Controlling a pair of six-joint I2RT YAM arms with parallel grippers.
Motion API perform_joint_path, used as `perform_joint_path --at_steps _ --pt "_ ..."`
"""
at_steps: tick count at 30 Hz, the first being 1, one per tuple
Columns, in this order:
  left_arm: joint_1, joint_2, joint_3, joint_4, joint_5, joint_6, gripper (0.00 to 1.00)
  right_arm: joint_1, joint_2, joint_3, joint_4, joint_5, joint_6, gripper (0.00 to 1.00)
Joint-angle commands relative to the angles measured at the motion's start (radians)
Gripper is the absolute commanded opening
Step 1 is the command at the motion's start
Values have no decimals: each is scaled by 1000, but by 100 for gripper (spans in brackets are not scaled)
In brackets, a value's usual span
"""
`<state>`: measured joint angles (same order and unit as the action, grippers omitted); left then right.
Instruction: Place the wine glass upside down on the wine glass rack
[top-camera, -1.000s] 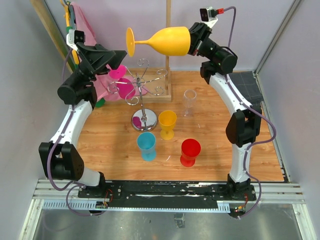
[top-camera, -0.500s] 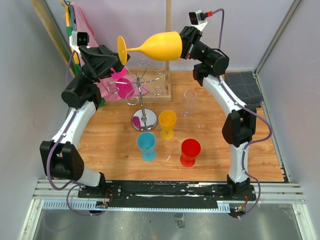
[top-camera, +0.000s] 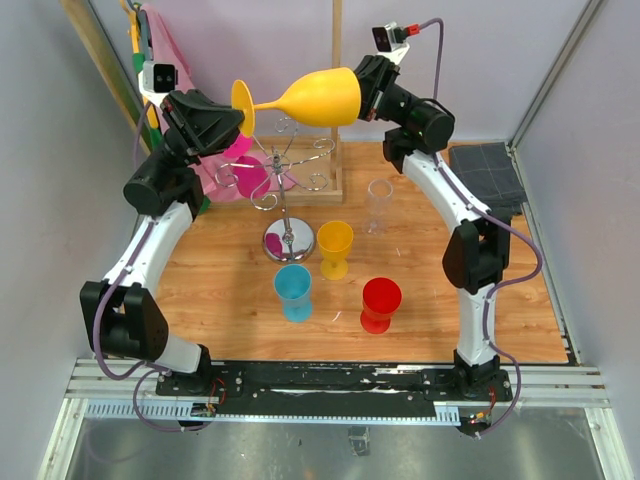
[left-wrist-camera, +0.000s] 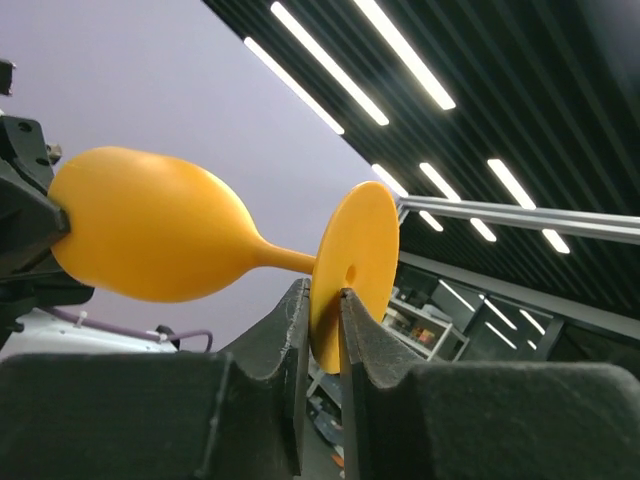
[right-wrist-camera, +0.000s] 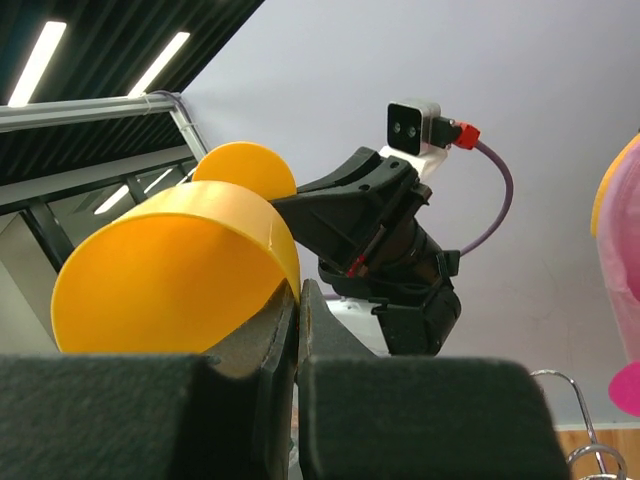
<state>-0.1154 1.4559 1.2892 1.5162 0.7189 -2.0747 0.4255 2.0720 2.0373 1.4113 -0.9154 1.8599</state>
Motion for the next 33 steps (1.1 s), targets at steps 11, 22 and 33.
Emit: perform_joint_path --at_steps 11,22,33 --pt "-9 6 90 72 -5 -98 0 10 6 10 49 -13 -11 23" --pt "2 24 181 74 -24 -83 0 -98 -74 -89 62 -5 -31 37" --pt "119 -20 171 -150 70 151 0 -247 -231 -240 3 -30 -131 38"
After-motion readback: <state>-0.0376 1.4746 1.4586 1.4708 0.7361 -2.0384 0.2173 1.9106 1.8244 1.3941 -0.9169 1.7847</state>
